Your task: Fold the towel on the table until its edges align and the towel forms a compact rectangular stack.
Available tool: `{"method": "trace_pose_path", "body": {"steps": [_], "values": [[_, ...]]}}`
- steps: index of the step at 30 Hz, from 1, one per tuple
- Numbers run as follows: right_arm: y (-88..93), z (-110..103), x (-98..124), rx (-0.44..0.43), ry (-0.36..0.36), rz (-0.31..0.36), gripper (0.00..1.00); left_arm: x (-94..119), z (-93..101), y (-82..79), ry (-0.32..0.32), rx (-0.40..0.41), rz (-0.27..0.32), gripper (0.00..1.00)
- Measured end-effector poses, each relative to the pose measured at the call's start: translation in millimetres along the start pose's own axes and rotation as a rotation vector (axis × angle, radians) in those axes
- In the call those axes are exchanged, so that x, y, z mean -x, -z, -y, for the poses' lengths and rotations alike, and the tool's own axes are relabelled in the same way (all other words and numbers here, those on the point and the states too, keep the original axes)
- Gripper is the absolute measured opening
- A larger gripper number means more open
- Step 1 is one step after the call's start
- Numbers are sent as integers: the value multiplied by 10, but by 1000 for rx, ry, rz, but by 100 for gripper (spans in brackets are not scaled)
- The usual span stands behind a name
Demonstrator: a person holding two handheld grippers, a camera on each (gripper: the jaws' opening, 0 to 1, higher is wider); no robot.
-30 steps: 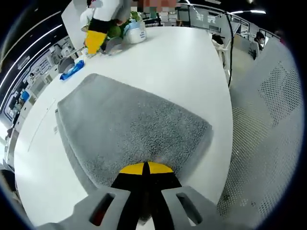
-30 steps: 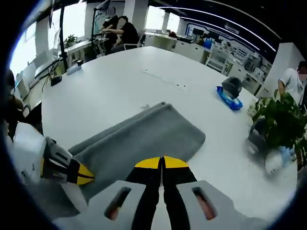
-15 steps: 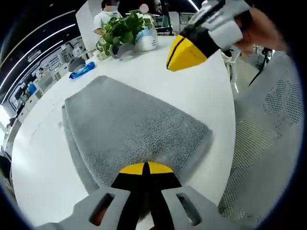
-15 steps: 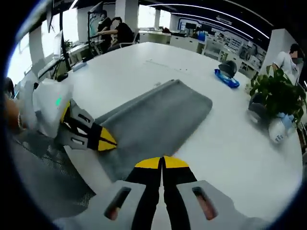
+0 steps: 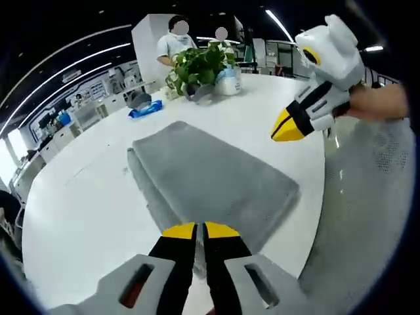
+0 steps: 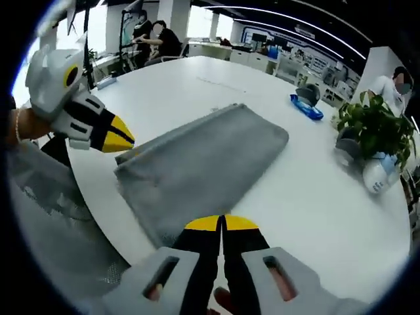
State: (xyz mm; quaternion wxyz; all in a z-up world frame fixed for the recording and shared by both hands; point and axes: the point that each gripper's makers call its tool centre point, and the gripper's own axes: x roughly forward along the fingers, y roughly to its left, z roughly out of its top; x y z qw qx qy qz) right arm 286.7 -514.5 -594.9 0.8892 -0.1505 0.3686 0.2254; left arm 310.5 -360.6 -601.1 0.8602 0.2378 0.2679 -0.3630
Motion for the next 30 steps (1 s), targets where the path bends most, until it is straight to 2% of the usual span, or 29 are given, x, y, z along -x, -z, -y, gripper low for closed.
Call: {"method": "trace_pose_path", "body": {"steps": [2, 4, 6, 8, 12, 14, 17, 20, 25, 30], "values": [[11, -69, 5, 28, -30, -9, 0, -3, 104, 35, 78, 38, -5, 18], [-3, -179, 7, 38, -81, 2, 2, -22, 167, 60, 113, 20, -11, 24], [3, -292, 10, 40, -134, -2, 7, -32, 189, 114, 118, -34, -36, 26], [18, -360, 4, 46, -170, -7, 10, -32, 208, 129, 136, -58, -35, 29], [79, -523, 12, 50, -254, -32, 14, -11, 187, 160, 157, -31, -33, 34], [128, -623, 1, 66, -295, -53, 18, 0, 219, 127, 170, -49, -12, 36], [244, -759, -21, 125, -345, -107, 21, -9, 340, 125, 214, -93, -13, 40], [368, -796, -63, 185, -344, -165, 22, -35, 460, 170, 244, -165, -38, 41], [402, -762, -89, 147, -339, -184, 24, -85, 434, 242, 226, -182, -70, 41], [461, -695, -116, 163, -303, -211, 24, -118, 441, 355, 231, -186, -113, 41]]}}
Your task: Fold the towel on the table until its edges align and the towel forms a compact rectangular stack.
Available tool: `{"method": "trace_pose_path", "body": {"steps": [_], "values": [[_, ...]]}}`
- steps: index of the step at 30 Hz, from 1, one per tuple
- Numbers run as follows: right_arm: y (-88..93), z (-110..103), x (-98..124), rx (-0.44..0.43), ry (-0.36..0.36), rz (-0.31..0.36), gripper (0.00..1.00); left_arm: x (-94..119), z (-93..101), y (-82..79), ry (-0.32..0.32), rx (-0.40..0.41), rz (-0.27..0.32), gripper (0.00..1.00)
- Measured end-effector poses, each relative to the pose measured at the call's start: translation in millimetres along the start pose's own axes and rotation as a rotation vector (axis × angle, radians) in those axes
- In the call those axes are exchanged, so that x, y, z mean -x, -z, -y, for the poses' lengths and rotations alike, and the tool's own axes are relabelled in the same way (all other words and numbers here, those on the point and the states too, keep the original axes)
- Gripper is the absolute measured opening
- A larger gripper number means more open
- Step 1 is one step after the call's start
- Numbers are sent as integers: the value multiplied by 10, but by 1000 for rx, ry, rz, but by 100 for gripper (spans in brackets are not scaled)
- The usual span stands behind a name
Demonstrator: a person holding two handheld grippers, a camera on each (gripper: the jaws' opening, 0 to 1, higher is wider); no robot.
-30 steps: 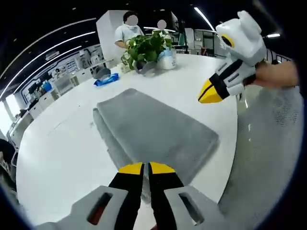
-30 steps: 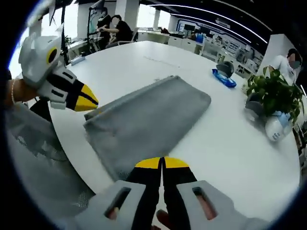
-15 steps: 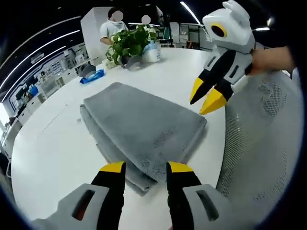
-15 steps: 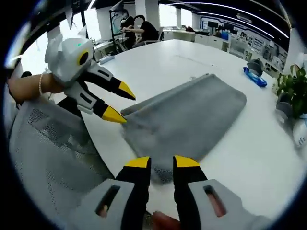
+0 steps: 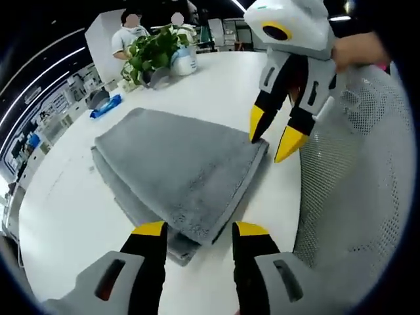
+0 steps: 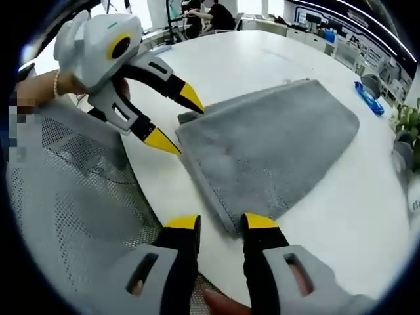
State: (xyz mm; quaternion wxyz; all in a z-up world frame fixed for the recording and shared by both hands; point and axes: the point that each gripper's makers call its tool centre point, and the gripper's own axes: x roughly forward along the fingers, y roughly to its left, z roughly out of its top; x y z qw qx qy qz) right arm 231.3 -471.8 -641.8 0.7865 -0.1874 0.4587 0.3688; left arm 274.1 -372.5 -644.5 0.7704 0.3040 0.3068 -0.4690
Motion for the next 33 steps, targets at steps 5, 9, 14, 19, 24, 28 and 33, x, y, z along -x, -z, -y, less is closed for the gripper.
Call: {"method": "trace_pose_path", "body": {"steps": [5, 9, 14, 19, 24, 28, 33], "values": [[88, 9, -76, 34, 16, -50, 23, -48, 76, 21, 25, -5, -6, 40], [128, 49, -122, 96, 60, -72, 20, -37, 40, 74, 23, 61, -27, 38], [140, 106, -155, 268, 146, -101, 10, -50, 21, 90, 16, 105, -32, 32], [129, 139, -149, 237, 142, -90, 9, -61, -2, 88, 0, 100, -34, 23], [110, 166, -139, 127, 125, -74, 5, -60, -24, 87, -14, 79, -43, 15], [89, 186, -119, 61, 102, -67, 3, -39, -29, 78, -7, 98, -51, 8], [39, 183, -56, 6, 80, -41, 3, 30, -84, 20, -12, 148, -31, 2]]}}
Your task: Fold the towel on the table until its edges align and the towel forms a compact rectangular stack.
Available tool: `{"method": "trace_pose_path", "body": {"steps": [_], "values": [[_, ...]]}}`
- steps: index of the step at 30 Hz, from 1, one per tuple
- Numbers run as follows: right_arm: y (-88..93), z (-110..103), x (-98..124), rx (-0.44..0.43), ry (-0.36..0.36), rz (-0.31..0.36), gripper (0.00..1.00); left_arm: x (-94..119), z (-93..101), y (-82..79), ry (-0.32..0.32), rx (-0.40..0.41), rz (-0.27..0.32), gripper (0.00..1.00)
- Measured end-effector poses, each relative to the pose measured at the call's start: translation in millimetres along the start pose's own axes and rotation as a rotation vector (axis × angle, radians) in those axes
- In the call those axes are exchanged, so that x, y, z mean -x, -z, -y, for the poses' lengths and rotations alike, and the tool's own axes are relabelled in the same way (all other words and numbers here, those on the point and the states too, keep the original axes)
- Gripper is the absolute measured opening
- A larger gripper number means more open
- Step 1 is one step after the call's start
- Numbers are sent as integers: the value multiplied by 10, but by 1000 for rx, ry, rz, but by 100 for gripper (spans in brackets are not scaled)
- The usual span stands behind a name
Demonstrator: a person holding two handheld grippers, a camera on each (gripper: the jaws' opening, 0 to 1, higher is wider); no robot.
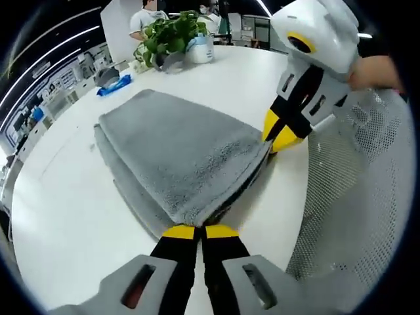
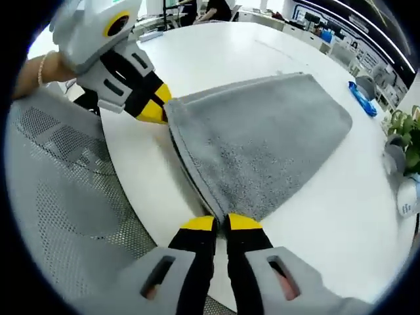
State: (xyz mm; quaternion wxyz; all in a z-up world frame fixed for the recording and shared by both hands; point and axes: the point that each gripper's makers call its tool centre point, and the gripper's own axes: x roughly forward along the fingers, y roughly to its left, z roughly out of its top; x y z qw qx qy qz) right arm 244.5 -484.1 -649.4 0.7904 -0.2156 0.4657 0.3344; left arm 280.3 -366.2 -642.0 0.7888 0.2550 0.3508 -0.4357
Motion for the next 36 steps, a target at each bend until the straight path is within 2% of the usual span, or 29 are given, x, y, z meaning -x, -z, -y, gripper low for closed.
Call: {"method": "trace_pose_path", "body": {"steps": [5, 9, 10, 12, 13, 15, 17, 21, 24, 27, 33, 36], "values": [[13, -13, -17, -7, -4, -2, 3, -27, 39, 21, -8, -82, -11, 3], [28, -12, -23, -3, -1, -11, 3, -29, 19, 35, -19, -95, -19, 8], [31, -13, -23, -3, 1, -14, 4, -16, 12, -4, -25, -92, 1, 11], [35, -18, -22, -5, 0, -17, 4, 9, 108, -205, 26, -99, 118, 20], [36, -20, -22, -5, 0, -17, 4, 31, 98, -281, 9, -131, 158, 22], [42, -23, -25, -6, -1, -19, 5, 43, 114, -273, 5, -144, 149, 26], [43, -25, -25, -8, -1, -21, 5, 53, 126, -302, 13, -145, 168, 29], [45, -24, -26, -13, -2, -23, 5, 122, 62, -414, -37, -190, 206, 32], [49, -18, -30, -24, -5, -21, 5, 168, 55, -478, -36, -178, 236, 34], [53, -28, -30, -32, -10, -18, 6, 151, 111, -488, -21, -192, 234, 34], [56, -27, -32, -42, -18, -15, 6, 5, 320, -370, 38, -292, 152, 35], [60, -36, -33, -41, -24, -12, 7, -53, 341, -295, 55, -286, 113, 35]]}}
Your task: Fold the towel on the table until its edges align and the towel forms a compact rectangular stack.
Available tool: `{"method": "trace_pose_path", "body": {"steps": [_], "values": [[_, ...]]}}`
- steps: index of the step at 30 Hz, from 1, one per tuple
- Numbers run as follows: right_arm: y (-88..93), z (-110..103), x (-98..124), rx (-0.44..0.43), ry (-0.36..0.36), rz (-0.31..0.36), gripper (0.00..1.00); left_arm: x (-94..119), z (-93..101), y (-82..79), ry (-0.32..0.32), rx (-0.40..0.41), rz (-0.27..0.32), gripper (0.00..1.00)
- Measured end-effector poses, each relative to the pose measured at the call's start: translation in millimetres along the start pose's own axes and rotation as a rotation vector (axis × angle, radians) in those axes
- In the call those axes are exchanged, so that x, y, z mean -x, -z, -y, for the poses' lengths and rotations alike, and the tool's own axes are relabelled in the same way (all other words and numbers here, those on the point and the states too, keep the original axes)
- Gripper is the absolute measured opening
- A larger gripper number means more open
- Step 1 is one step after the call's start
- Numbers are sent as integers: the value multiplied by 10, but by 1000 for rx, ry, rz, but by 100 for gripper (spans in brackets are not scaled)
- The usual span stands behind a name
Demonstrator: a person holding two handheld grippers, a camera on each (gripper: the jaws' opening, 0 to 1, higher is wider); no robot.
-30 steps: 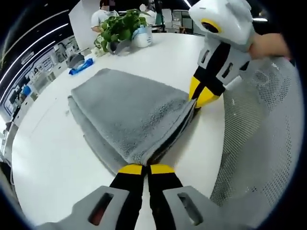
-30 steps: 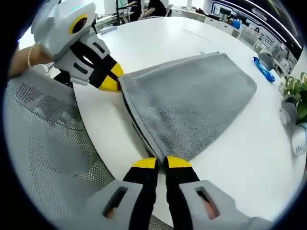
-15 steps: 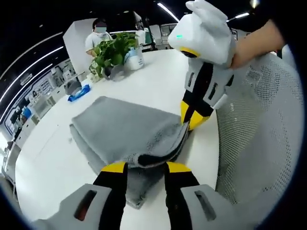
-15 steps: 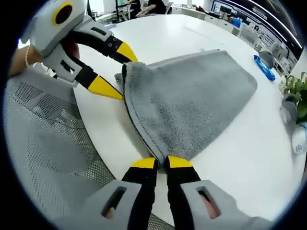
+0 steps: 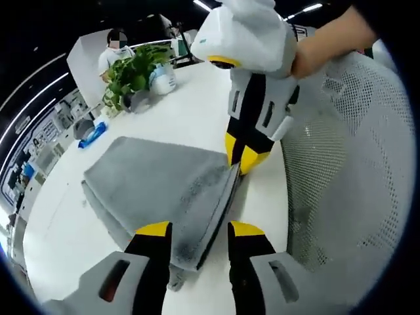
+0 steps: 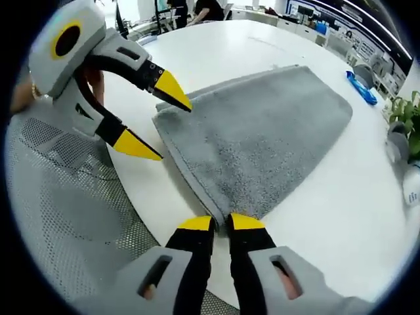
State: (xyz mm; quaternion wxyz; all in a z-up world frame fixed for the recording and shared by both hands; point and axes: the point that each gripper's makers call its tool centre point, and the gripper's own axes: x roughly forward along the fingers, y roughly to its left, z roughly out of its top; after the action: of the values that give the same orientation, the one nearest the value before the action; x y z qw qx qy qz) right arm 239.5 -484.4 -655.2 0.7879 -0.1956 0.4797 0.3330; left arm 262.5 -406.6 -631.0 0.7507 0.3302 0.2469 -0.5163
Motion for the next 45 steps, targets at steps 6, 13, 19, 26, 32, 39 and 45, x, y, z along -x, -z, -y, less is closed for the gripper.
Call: {"method": "trace_pose_path", "body": {"steps": [6, 13, 19, 26, 32, 39, 45], "values": [[12, -92, -18, 18, -48, 15, 17, -84, 65, 232, 41, 11, -79, 35], [47, -82, -54, 306, 44, -10, 16, -102, -10, 220, 4, 79, -52, 31], [35, -24, -72, 343, 71, -23, 7, -120, -21, 212, 6, 102, -44, 31], [2, 29, -61, 24, 21, 24, 4, -161, -55, 234, -5, 124, -69, 21], [-48, 22, 2, -56, -20, 42, 3, -122, -113, 253, -30, 157, -125, 9], [-149, -8, 133, -38, -26, 85, 2, 5, -125, 218, -7, 193, -126, 5], [-202, 72, 306, -81, -12, 127, 2, 61, -89, 81, 4, 169, -113, 5]]}}
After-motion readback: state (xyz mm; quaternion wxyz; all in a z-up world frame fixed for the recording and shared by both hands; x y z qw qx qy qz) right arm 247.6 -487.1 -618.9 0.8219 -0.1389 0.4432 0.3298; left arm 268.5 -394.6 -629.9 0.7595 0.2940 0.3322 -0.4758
